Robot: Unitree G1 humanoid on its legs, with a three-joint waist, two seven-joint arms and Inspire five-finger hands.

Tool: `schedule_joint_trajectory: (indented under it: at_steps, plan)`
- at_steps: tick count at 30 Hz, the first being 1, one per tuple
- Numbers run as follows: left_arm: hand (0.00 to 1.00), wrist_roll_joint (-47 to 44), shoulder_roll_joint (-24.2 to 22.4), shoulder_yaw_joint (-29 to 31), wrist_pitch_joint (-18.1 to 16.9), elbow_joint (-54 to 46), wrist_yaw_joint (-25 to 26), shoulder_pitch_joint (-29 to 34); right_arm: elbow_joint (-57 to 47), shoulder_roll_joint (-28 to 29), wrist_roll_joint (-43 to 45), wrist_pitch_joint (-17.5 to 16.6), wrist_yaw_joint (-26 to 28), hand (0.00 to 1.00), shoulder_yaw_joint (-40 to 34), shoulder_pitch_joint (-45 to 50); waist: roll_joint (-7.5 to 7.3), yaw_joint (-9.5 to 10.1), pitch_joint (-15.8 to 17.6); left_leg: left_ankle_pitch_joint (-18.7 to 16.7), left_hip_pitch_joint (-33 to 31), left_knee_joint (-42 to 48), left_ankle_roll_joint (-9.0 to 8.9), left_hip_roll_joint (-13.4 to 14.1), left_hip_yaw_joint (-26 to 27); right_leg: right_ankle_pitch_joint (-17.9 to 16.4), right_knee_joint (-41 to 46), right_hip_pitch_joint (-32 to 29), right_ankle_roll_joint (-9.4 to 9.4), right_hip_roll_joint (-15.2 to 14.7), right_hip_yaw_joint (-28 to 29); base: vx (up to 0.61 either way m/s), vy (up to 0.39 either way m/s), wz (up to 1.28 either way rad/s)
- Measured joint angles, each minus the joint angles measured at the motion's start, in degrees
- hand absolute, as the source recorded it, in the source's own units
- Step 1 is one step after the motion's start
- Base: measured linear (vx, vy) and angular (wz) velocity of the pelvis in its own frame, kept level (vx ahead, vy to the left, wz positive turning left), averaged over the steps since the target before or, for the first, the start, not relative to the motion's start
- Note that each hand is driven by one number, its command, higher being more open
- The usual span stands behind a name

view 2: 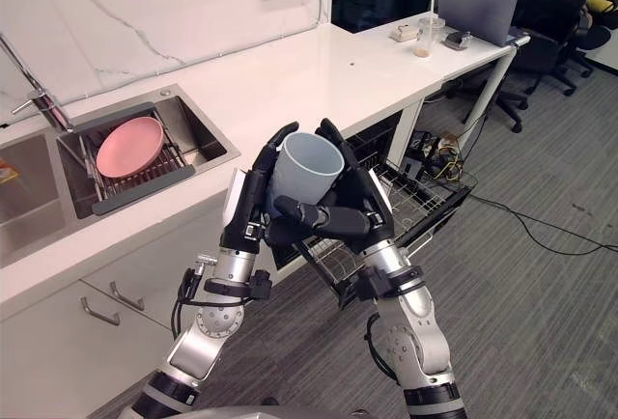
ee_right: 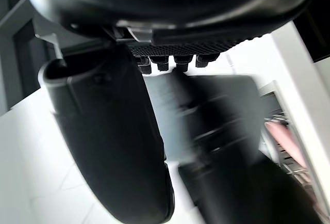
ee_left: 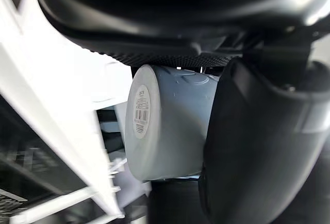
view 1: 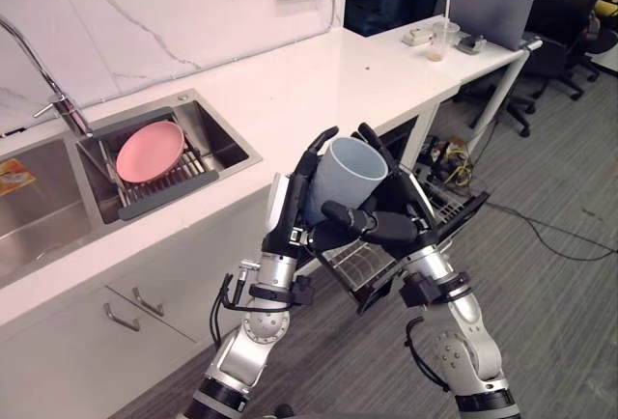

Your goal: Walk over to the sink, pick up the cup, carry it to the dishwasher, place the cup inside the dishwasher, then close the dishwasher door

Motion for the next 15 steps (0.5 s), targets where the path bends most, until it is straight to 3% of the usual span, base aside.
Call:
schedule_joint_trajectory:
  at_steps: [15]
  plan:
    - [0.0, -9.1, 0.2, -0.1, 0.0, 0.3, -5.1, 1.5, 1.4, -0.1, 0.6, 1.1, -2.0, 1.0, 1.0, -4.0, -1.27, 0.86, -0.8, 1.9, 0.5, -2.3, 0.02, -0.3, -1.3, 0.0, 0.0, 0.1, -0.07, 0.1, -1.2, -0.02, -0.007, 0.04]
